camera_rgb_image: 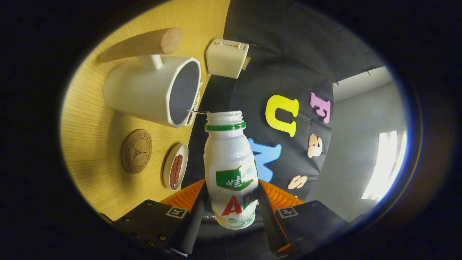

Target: Take the bottle from table, then pour the juice into the cup, finally place the bottle on the coaster

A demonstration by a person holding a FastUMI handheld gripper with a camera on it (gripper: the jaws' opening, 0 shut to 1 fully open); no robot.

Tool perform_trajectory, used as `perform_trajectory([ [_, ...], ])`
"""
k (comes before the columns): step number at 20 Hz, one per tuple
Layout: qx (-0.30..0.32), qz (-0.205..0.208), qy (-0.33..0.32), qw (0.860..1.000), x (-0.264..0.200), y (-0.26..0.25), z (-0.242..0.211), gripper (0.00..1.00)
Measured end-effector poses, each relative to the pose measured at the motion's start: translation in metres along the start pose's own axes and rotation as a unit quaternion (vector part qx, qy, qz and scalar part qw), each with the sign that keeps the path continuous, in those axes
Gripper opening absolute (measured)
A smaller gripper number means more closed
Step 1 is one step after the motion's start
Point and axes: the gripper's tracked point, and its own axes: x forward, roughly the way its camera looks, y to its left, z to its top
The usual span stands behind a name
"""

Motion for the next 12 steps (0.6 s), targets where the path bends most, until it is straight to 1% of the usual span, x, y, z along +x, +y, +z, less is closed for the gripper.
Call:
perform_trajectory([
  [12,-0.039,-0.014,-0.014,0.999,-0.002,-0.0001,0.001,0.75],
])
